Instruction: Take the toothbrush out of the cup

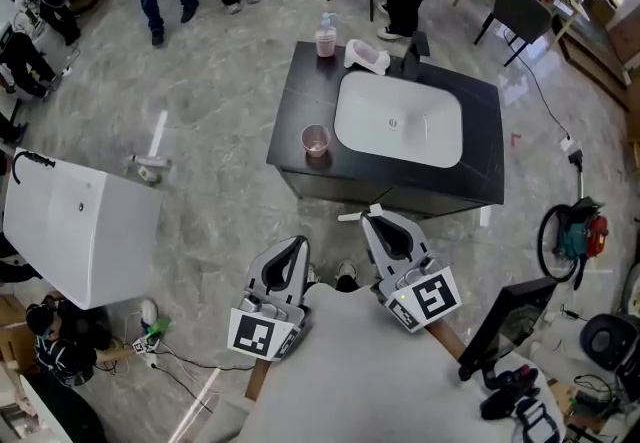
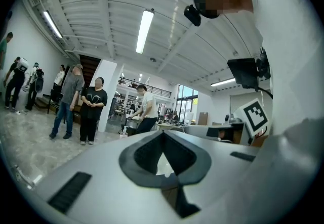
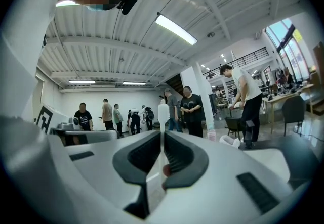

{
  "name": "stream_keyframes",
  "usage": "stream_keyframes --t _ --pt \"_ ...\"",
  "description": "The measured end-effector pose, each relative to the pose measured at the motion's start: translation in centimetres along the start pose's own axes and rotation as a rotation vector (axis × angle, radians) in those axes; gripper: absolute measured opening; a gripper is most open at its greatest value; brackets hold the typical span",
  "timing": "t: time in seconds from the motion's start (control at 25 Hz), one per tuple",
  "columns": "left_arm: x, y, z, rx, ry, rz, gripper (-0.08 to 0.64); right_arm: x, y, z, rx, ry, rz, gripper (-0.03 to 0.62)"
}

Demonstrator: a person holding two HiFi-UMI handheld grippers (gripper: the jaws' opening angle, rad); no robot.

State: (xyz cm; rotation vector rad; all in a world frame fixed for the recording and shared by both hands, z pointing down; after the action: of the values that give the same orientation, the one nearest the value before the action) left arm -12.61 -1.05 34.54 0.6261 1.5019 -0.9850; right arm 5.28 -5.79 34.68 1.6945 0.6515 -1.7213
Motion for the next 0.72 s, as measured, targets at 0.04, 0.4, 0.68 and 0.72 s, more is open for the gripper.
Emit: stream_keyframes --t 0.04,0.4,0.68,0.72 --pt "-0.1 0.0 0.0 -0.004 -0.001 0.008 0.003 -0.2 -0.3 -0.4 0.003 -0.006 -0.003 0.025" --pt "-0.4 0.7 0.6 -0.003 -0.002 -0.051 0.003 -1.1 -1.8 -2.2 0.017 -0.029 0.011 0.025" --pt "-0.6 0.7 0.4 -0.023 -0.008 0.008 0.003 -1.0 -1.4 -2.0 0.003 -0.017 0.004 0.025" --pt "-0.6 0.7 0.4 -0.022 -0.007 0.008 0.003 -1.0 -1.3 -2.0 0.002 -0.017 0.000 0.025"
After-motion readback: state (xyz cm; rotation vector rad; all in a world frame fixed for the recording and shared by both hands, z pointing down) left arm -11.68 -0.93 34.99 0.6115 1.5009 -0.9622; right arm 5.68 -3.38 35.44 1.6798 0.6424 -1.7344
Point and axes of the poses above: the fingertips, and each gripper's own axes: z forward along the fingers, y to its right, x out of its top, the point moved 7 cm from there along -z, backward along the fingers, and after that the axes turned 6 degrees about -z, right-handed, at the moved point
